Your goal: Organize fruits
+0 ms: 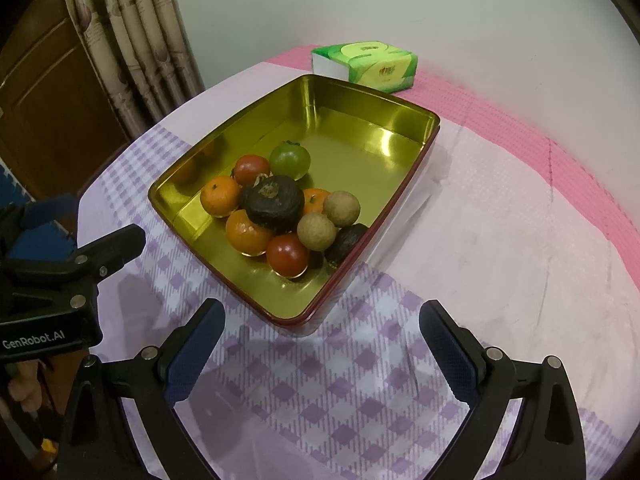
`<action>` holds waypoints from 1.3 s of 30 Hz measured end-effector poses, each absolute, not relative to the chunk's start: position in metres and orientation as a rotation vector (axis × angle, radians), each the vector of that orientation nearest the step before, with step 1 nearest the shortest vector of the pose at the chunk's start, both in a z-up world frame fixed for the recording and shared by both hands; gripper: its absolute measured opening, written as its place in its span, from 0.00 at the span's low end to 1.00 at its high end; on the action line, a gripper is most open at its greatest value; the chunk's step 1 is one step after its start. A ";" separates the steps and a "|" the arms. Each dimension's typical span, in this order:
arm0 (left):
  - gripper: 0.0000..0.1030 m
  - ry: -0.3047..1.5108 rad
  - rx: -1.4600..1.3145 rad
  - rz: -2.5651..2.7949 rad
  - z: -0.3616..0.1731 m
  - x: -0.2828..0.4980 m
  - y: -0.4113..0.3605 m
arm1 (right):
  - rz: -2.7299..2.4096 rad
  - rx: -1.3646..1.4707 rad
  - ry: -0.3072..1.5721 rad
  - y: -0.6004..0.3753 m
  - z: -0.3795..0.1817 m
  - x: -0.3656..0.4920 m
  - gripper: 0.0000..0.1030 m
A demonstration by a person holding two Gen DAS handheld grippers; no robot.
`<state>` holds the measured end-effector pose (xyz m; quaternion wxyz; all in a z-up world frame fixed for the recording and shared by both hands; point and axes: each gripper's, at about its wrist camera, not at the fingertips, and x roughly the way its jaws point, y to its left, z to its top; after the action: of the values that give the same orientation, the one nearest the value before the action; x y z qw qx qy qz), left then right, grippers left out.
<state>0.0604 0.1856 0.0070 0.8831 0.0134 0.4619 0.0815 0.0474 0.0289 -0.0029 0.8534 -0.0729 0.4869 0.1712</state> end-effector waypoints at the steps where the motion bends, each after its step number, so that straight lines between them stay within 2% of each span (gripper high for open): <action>1: 0.99 0.962 0.029 0.169 0.006 0.060 0.186 | 0.359 -0.154 1.023 0.029 -0.003 0.048 0.95; 39: 0.99 0.965 0.028 0.169 0.005 0.061 0.184 | 0.362 -0.151 1.030 0.029 -0.007 0.048 0.95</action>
<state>0.0606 0.1844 0.0053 0.8824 0.0132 0.4633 0.0811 0.0481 0.0292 -0.0071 0.8521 -0.0716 0.4891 0.1719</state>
